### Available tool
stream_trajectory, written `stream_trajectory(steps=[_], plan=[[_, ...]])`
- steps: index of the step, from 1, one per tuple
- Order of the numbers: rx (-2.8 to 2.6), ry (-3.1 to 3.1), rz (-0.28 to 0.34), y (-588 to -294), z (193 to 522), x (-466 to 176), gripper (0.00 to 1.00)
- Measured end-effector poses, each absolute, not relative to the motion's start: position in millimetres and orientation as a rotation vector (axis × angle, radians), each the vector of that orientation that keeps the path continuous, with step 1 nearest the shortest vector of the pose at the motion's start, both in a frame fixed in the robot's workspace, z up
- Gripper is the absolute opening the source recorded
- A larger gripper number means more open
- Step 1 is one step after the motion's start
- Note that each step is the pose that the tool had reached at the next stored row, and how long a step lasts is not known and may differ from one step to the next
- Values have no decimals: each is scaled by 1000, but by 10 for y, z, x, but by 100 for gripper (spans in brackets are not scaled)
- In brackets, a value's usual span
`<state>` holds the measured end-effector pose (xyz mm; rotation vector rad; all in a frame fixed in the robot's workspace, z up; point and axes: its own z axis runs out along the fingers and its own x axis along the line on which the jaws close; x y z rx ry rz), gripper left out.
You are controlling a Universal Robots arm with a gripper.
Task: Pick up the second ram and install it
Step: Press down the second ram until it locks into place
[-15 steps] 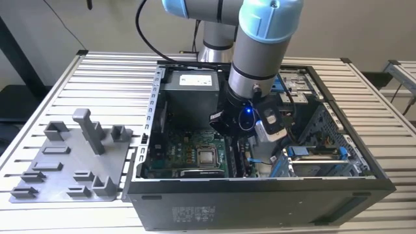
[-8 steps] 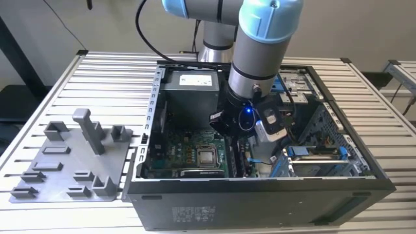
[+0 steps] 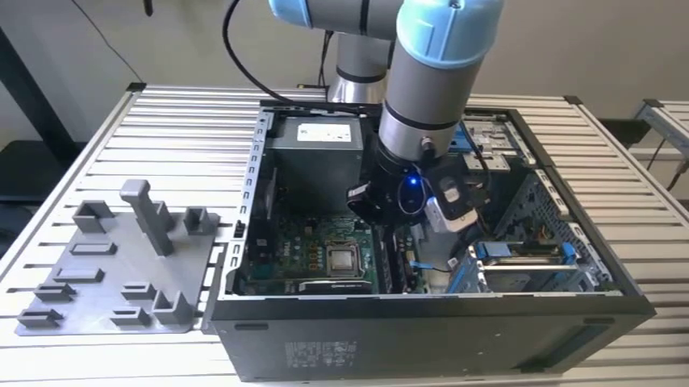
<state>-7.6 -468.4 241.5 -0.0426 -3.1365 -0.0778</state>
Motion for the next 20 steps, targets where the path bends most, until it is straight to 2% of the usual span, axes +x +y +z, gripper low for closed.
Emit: stream_trajectory(steps=[20], plan=[[523,-3101,-75,-4685,2422,-75,11]])
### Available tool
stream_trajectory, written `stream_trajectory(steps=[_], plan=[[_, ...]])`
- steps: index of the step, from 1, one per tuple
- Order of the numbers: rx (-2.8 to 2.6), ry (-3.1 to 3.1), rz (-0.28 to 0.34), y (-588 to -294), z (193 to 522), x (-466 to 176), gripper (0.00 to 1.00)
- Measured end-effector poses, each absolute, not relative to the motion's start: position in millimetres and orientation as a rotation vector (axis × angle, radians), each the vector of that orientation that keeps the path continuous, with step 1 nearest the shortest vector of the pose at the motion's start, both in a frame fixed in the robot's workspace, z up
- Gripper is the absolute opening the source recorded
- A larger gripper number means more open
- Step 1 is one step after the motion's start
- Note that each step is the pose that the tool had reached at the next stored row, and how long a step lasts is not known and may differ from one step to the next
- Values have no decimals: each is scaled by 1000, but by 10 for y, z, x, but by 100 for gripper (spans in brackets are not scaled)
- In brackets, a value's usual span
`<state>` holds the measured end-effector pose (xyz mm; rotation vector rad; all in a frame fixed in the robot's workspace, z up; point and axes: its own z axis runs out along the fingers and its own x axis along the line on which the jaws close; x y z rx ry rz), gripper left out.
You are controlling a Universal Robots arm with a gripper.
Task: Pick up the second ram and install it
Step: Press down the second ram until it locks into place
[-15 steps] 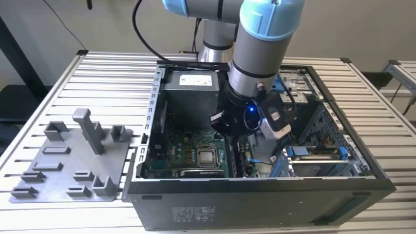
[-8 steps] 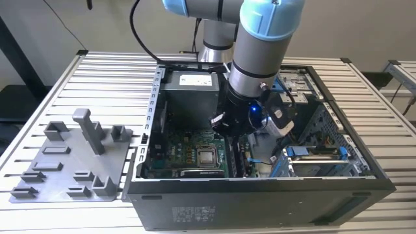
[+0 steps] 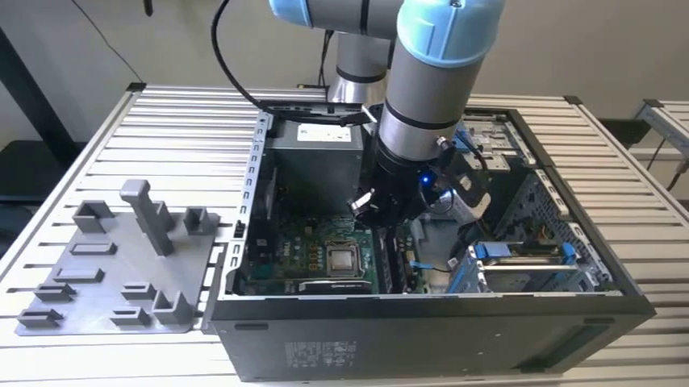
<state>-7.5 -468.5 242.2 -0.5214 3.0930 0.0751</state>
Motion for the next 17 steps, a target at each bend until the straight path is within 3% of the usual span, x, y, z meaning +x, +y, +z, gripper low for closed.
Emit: stream_trajectory(steps=[17], plan=[[-983,2961,71,-4685,2414,-76,11]])
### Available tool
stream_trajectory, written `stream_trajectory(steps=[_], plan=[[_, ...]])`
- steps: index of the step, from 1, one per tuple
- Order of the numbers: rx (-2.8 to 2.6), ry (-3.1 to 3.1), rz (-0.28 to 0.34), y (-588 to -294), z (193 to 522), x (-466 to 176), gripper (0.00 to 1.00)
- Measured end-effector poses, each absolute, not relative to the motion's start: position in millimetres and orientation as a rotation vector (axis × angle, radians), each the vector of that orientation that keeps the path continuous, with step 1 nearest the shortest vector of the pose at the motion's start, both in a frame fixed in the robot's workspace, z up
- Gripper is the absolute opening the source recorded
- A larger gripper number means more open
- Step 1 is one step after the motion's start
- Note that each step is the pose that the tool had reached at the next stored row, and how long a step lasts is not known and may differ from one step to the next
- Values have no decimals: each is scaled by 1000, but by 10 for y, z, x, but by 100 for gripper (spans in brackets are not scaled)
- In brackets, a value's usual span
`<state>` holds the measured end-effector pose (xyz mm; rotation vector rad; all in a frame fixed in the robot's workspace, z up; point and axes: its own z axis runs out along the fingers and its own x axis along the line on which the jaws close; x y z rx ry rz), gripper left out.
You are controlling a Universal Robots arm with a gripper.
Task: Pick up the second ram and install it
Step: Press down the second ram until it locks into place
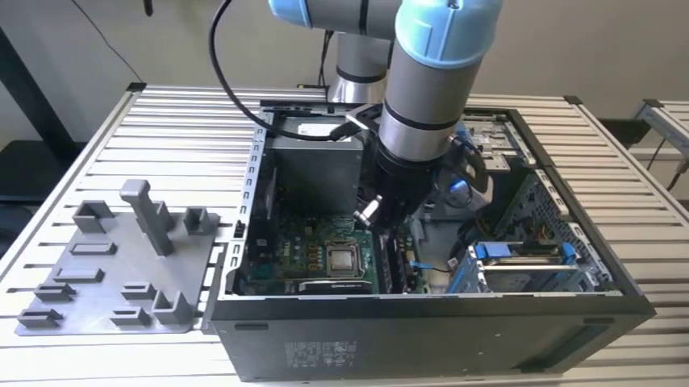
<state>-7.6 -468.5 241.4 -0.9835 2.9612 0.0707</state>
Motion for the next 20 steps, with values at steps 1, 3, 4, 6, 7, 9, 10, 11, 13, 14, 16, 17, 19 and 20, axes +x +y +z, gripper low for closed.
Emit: stream_trajectory(steps=[1,3,4,6,7,9,10,11,13,14,16,17,19,20], plan=[[-1010,2953,71,-4685,2413,-76,11],[-1067,2934,72,-4685,2413,-76,11],[-1093,2924,72,-4685,2412,-76,11],[-1146,2905,72,-4685,2413,-76,11],[-1172,2894,72,-4685,2413,-76,11],[-1222,2872,71,-4685,2412,-75,11],[-1246,2859,70,-4684,2412,-75,11],[-1272,2846,69,-4684,2411,-75,11],[-1324,2821,68,-4684,2411,-75,11],[-1349,2809,68,-4685,2412,-76,11],[-1400,2784,68,-4685,2413,-76,11],[-1425,2772,67,-4685,2414,-76,11],[-1476,2745,67,-4685,2413,-76,11],[-1502,2731,67,-4684,2413,-76,11]])
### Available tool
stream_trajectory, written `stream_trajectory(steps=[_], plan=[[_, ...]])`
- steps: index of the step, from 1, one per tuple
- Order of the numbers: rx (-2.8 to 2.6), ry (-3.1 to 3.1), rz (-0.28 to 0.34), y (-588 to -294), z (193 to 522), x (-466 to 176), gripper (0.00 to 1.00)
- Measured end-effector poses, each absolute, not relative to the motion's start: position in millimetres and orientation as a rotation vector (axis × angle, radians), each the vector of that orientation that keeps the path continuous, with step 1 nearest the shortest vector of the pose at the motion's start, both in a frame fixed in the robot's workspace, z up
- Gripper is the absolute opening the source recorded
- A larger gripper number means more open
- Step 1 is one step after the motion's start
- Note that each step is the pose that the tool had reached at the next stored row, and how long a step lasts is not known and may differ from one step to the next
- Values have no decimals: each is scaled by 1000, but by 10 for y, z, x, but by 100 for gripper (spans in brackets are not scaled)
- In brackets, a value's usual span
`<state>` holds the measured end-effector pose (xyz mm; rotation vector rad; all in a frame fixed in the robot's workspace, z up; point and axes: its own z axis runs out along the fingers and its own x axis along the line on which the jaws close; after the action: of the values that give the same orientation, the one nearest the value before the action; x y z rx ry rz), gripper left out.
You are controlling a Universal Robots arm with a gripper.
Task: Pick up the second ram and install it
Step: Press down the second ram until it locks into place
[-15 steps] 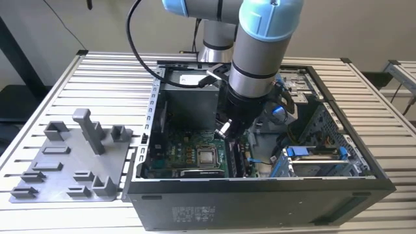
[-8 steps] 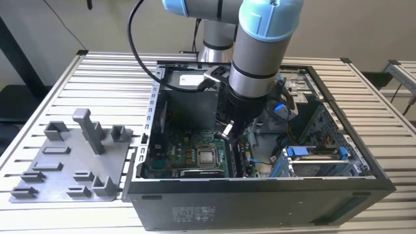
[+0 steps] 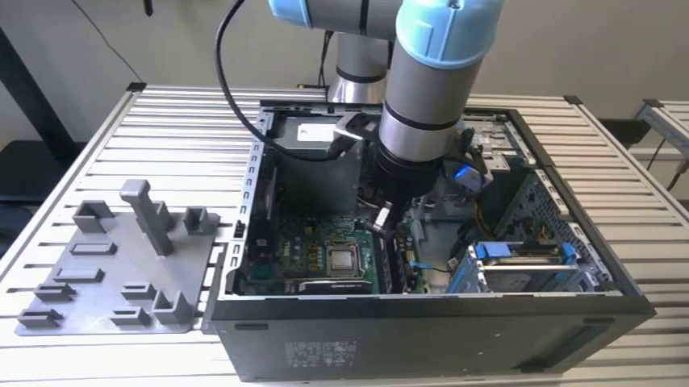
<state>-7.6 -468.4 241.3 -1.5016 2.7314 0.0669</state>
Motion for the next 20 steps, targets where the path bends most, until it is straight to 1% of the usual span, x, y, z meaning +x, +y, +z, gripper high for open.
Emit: stream_trajectory(steps=[20], plan=[[-1969,2414,60,-4685,2412,-75,11]])
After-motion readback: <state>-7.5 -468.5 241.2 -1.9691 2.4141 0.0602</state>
